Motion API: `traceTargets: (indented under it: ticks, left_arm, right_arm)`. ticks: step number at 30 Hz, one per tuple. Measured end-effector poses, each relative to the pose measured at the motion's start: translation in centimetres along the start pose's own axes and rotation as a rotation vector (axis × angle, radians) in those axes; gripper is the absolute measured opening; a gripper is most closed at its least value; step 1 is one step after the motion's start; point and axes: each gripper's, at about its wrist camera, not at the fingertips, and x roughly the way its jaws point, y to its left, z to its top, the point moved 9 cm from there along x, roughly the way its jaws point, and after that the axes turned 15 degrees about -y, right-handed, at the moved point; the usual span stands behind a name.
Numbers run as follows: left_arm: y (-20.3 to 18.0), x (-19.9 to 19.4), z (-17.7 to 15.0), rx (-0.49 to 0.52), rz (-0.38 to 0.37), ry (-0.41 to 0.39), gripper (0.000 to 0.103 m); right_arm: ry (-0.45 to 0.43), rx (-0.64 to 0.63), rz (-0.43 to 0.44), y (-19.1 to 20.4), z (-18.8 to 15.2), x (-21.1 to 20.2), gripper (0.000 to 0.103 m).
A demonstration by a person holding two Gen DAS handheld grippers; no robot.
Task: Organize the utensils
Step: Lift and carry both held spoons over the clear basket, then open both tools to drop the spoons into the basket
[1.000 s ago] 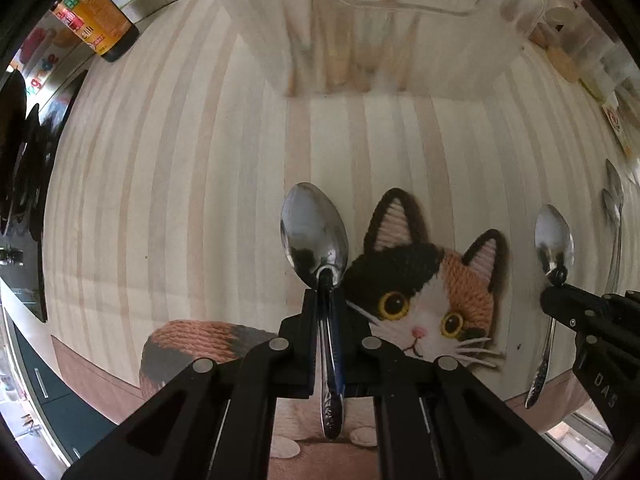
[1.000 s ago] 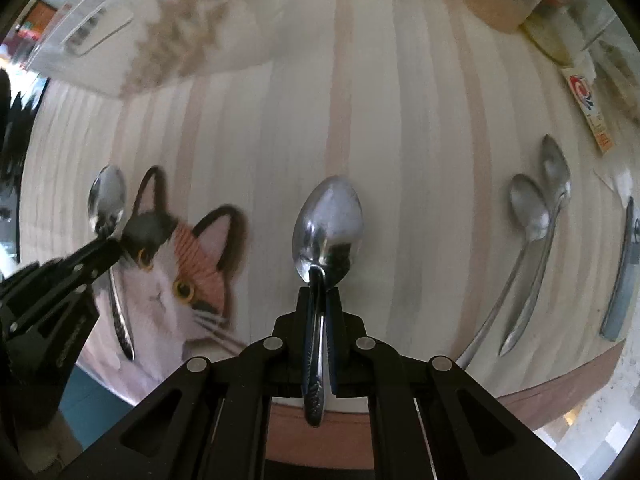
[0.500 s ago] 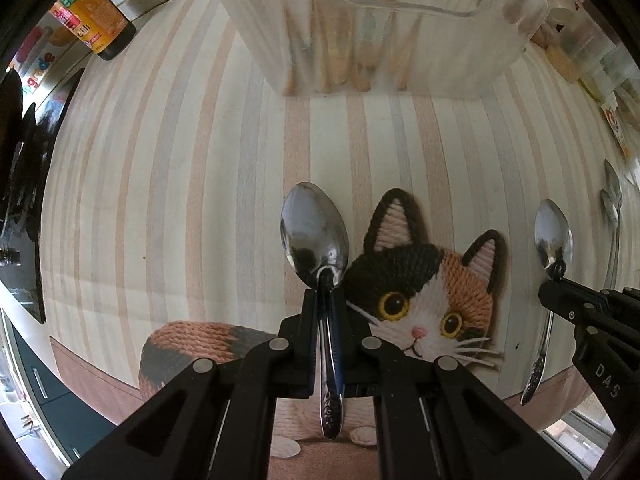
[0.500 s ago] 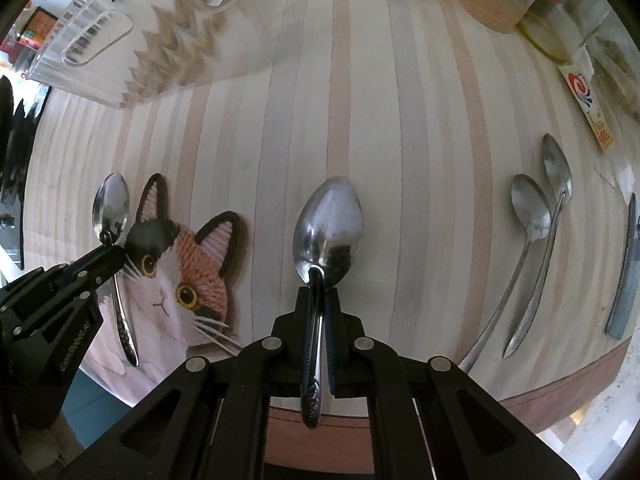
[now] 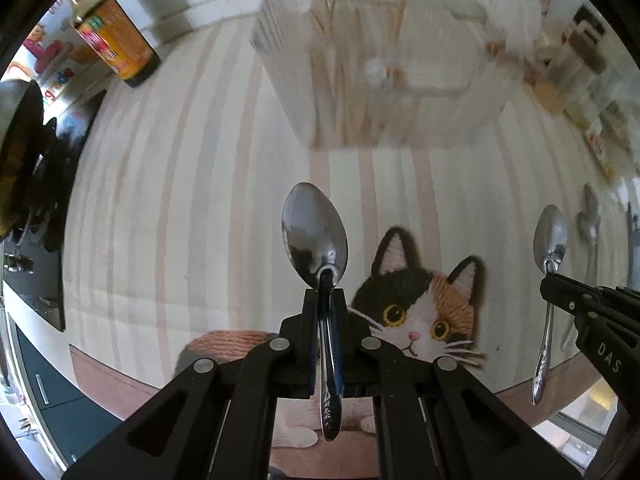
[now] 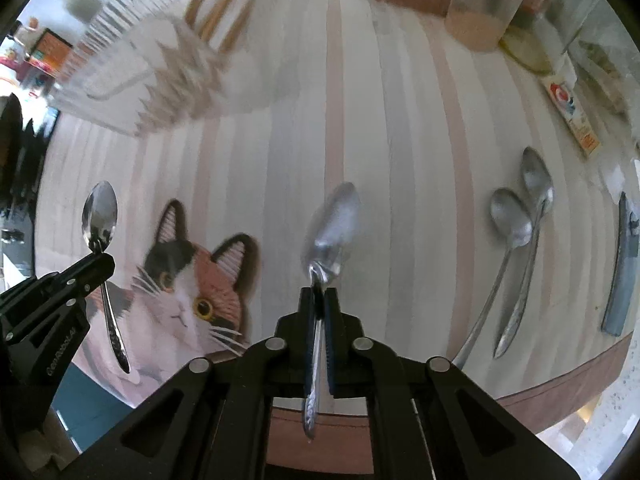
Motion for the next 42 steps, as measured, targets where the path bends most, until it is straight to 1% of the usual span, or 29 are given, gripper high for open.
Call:
traceTargets:
  ticks: [3, 6, 9, 11, 13, 14, 16, 19, 22, 23, 26, 29, 32, 35, 37, 38, 39, 40, 41, 42]
  left_arm:
    - [0.5, -2.3, 1.2, -0.019, -0.013, -0.048, 0.004]
    - [0.8, -5.0, 3.4, -0.044, -0.035, -0.106, 0.003]
    - [1.0, -8.0, 6.0, -0.075, -0.065, -0.170, 0.003]
    - [1.1, -9.1, 7.8, -0.092, -0.087, -0.201, 0.003]
    - [1.1, -9.9, 10.2, -0.114, -0.118, -0.225, 0.003]
    - [1.3, -9.9, 11.5, -0.120, -0.128, -0.233, 0.003]
    - [1.5, -9.7, 13.6, -0.127, -0.136, -0.246, 0.002]
    - [1.7, -8.8, 16.4, -0.122, -0.135, -0.250, 0.002]
    - [2.0, -6.7, 19.1, -0.118, -0.142, -0.223, 0.002]
    - [1.9, -6.1, 19.6, -0.114, -0.145, -0.213, 0.002]
    - [1.9, -3.8, 21.2, -0.101, -0.146, -0.178, 0.002]
    - [1.9, -1.4, 22.3, -0.089, -0.140, -0.139, 0.002]
    - [2.4, -0.4, 22.6, -0.094, -0.124, -0.131, 0.003]
    - [3.5, -0.3, 22.4, -0.082, -0.056, -0.157, 0.007]
    - [4.2, -0.4, 22.3, -0.074, -0.003, -0.177, 0.008]
    - [4.6, -0.6, 22.0, -0.075, 0.025, -0.190, 0.010]
    - [4.9, -0.8, 21.9, -0.077, 0.041, -0.199, 0.017]
    - [5.2, -1.0, 21.7, -0.079, 0.063, -0.210, 0.022]
    - [5.6, -1.4, 21.3, -0.083, 0.095, -0.232, 0.039]
    - [5.8, -1.7, 21.3, -0.084, 0.110, -0.247, 0.058]
  right_arm:
    - [-0.035, 0.007, 0.023, 0.1, 1.5, -1.9, 0.003]
    - [-0.068, 0.018, 0.057, 0.2, 3.3, -3.9, 0.003]
    - [-0.106, 0.025, 0.097, 0.6, 5.8, -6.1, 0.003]
    - [-0.130, 0.029, 0.127, 1.1, 7.3, -7.3, 0.003]
    - [-0.162, 0.033, 0.165, 1.8, 9.5, -8.8, 0.003]
    - [-0.171, 0.033, 0.175, 2.2, 10.1, -9.0, 0.003]
    - [-0.197, 0.034, 0.195, 3.1, 12.4, -9.5, 0.003]
    - [-0.226, 0.026, 0.200, 4.1, 15.9, -9.2, 0.003]
    - [-0.227, 0.018, 0.187, 5.3, 19.6, -7.2, 0.003]
    - [-0.225, 0.017, 0.180, 5.3, 20.1, -6.9, 0.002]
    - [-0.203, 0.009, 0.144, 5.9, 22.3, -4.4, 0.002]
    - [-0.181, -0.007, 0.110, 6.3, 23.6, -2.1, 0.003]
    - [-0.149, -0.003, 0.098, 6.1, 24.1, 0.1, 0.003]
    - [-0.091, 0.001, 0.090, 6.0, 23.9, 1.7, 0.004]
    - [-0.101, 0.011, 0.092, 5.6, 23.8, 1.6, 0.006]
    - [-0.114, 0.020, 0.085, 5.0, 23.6, 1.3, 0.011]
    - [-0.121, 0.026, 0.083, 4.6, 23.4, 1.0, 0.014]
    - [-0.127, 0.032, 0.079, 4.2, 23.2, 0.7, 0.015]
    - [-0.141, 0.041, 0.073, 3.4, 22.9, 0.1, 0.016]
    - [-0.157, 0.051, 0.064, 2.6, 22.4, -0.6, 0.018]
